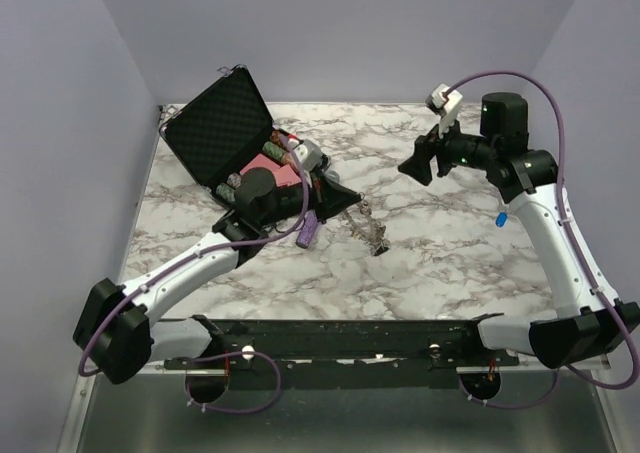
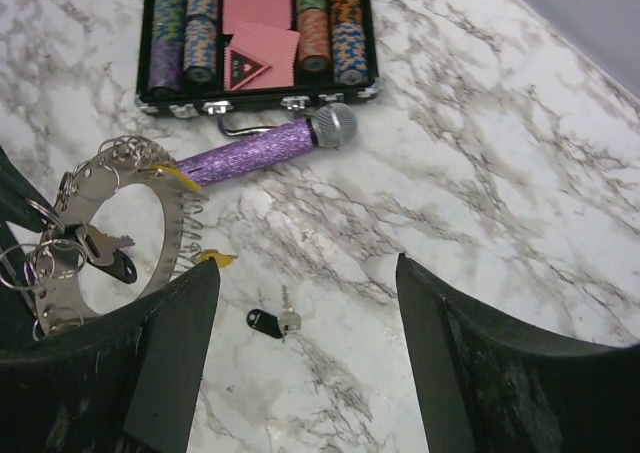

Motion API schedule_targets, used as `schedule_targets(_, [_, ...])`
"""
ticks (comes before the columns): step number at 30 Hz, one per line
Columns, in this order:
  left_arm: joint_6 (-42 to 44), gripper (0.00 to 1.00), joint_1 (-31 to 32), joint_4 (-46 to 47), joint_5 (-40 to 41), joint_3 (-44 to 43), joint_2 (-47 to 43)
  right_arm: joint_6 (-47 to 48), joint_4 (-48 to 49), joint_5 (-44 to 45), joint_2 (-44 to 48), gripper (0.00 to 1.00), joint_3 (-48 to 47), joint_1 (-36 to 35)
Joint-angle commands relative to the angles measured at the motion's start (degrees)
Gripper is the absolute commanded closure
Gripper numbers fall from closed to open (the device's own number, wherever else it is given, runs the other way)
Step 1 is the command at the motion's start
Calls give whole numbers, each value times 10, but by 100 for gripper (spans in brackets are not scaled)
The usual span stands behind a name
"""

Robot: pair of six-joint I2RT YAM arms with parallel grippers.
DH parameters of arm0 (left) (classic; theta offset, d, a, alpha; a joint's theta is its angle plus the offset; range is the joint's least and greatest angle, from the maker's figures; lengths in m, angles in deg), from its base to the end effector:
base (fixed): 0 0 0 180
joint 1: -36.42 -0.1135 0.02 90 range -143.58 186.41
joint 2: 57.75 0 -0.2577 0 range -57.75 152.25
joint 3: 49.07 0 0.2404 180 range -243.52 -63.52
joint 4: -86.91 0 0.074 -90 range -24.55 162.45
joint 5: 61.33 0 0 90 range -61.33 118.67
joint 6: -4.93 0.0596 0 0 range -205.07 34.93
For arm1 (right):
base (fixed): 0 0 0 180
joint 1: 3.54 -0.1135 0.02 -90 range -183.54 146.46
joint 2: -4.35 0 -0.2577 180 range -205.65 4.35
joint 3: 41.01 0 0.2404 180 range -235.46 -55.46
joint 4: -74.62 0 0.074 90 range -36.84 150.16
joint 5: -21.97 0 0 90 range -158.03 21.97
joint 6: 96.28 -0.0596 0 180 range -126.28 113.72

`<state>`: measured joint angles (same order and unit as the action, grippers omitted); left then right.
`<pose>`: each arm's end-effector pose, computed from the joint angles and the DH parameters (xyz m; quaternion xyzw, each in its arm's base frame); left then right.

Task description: Put the keys on the keyring

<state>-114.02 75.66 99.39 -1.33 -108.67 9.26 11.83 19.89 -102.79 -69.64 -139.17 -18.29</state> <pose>0.2002 -0.2020 0.3308 0.2486 0.6324 -0.5441 0.4921 0.2564 0.1027 0.3971 -0.3765 0.7531 0.2454 0.4805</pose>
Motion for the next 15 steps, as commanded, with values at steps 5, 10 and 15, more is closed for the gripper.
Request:
schedule_targets(5, [-71,100,58,-54,-46,-168,153,-35,4,40,-3,19,-17,110])
schedule_targets(10, [-116,100,113,-66,-25,-286,293,-56,25,31,1,19,-30,204])
schedule_targets(15, [-152,100,159,-99,-20,-464,450,-83,53,24,17,18,-26,258])
